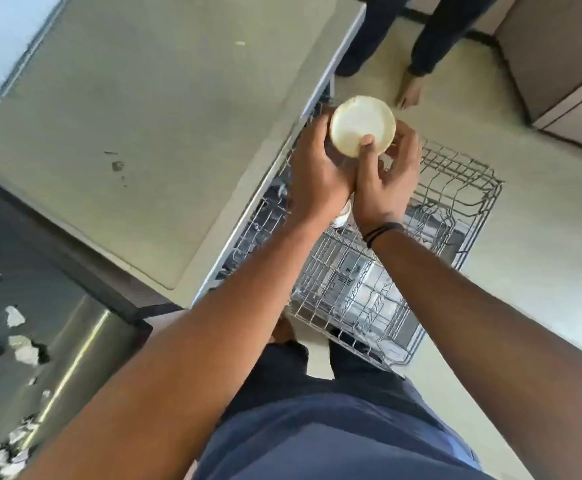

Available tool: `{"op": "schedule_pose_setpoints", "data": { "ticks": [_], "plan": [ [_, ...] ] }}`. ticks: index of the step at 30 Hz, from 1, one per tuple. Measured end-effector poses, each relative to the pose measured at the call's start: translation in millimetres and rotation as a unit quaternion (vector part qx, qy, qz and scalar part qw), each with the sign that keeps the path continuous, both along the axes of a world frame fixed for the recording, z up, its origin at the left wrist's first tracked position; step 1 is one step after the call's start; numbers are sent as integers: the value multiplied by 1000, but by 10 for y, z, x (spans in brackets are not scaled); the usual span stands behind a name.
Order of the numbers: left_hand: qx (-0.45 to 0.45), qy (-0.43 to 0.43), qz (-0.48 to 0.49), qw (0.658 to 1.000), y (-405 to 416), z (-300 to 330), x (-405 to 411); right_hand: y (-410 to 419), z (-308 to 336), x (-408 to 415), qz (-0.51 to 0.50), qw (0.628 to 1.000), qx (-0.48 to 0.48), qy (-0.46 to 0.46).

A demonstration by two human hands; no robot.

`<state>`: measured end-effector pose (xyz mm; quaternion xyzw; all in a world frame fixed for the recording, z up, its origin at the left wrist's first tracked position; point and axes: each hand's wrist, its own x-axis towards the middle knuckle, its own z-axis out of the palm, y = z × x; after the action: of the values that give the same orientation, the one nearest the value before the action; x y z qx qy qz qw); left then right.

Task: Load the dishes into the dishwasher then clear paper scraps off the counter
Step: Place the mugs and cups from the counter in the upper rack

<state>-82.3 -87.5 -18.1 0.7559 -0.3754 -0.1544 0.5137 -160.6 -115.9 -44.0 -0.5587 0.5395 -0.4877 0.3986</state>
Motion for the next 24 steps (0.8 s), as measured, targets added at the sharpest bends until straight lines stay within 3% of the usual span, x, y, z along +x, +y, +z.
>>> {"op": "schedule_pose_setpoints", "data": {
  "ticks": [5,13,24],
  "plan": [
    [86,22,-71,994,-338,-651,-271,-239,-649,-346,-30,995,95,-5],
    [214,60,-137,965,-527,-1854,-210,-393,-1731,-566,38,968,249,-10],
    [308,31,-158,938,-969,-2479,205,-744,-2352,-251,72,964,254,32]
  ]
}}
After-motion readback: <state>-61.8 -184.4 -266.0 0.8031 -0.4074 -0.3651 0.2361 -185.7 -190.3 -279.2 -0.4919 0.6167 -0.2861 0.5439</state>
